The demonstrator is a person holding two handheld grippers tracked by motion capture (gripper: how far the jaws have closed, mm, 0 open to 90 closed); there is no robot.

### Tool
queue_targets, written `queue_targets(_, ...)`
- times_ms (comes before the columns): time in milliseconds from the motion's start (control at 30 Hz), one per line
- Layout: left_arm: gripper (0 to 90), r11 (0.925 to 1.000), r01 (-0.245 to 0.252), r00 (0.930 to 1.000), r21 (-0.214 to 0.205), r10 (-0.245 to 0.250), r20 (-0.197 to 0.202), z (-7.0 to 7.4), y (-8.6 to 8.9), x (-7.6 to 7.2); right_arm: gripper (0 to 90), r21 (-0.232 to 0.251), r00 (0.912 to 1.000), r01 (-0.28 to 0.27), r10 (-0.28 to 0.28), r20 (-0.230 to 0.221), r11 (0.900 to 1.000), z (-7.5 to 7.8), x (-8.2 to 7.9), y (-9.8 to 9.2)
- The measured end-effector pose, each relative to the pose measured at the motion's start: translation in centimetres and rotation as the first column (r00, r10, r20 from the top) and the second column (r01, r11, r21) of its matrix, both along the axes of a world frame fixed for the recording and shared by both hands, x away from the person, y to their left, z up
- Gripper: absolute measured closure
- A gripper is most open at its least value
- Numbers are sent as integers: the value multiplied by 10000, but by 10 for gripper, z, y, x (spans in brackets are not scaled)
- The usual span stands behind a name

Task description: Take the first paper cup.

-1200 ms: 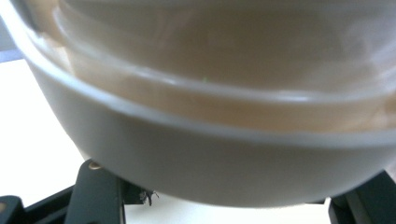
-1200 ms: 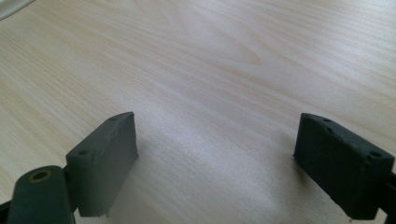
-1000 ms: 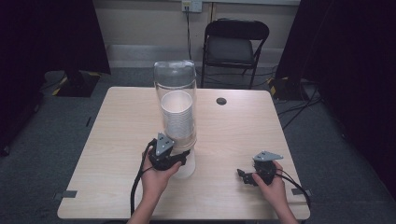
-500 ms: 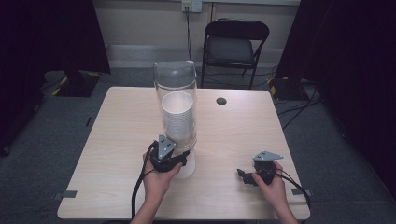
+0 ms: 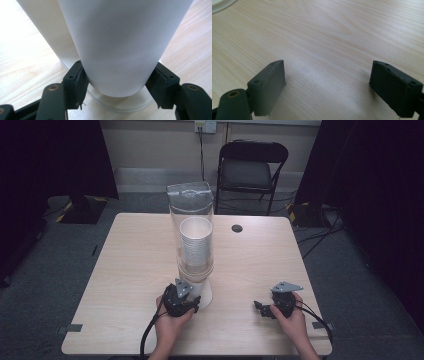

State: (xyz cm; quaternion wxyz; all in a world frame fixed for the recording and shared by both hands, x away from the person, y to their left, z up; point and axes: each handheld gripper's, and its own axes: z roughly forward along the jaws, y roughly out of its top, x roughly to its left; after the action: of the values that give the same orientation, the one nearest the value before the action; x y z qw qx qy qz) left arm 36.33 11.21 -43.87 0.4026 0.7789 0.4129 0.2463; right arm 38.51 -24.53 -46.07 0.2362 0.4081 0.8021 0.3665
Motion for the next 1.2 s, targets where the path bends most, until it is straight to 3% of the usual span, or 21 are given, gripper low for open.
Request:
queue_targets(33,372,9998,118,9999,177,-117,-96,0,2,-1,128,-2,10000,-1,1,-3,10000,0,0,0)
queue_targets(200,370,9995,310,9990,20,-309,-331,-11,12,-5,128,-13,10000,2,-2,14,10000,0,1,0)
queue_targets(267,370,9996,278,9991,92,-275,-336,-14,17,-7,128,-19,10000,0,0,10,10000,0,1,0)
queue_targets(433,369,9996,-161,9992,-218,153,-360,-16,33,-8,128,-22,10000,-3,3,20,10000,0,1,0)
queue_targets(667,368,9990,-413,9979,165,420,-488,-20,50,-4,128,-17,10000,0,1,16,10000,0,1,0)
queue_targets(733,368,9986,-521,9977,10,521,-434,-21,53,-3,128,-13,10000,-16,16,7,10000,0,1,0)
queue_targets(767,368,9986,-502,9979,169,508,-410,-21,55,-3,128,-16,10000,-1,1,15,10000,0,1,0)
queue_targets(867,367,9982,-599,9973,68,601,-427,-25,58,-1,128,-17,10000,-8,8,16,10000,0,1,0)
queue_targets(1000,366,9980,-578,9969,260,591,-511,-27,65,0,128,-16,10000,-2,3,16,10000,0,1,0)
queue_targets(1033,367,9977,-672,9965,72,674,-489,-28,65,0,128,-7,10000,-17,17,6,10000,0,1,0)
queue_targets(1067,366,9974,-680,9966,243,690,-460,-27,66,0,128,-18,10000,-7,7,17,10000,0,1,0)
queue_targets(1200,364,9982,-559,9967,221,571,-572,-27,71,1,127,-15,10000,-31,31,12,10000,0,1,0)
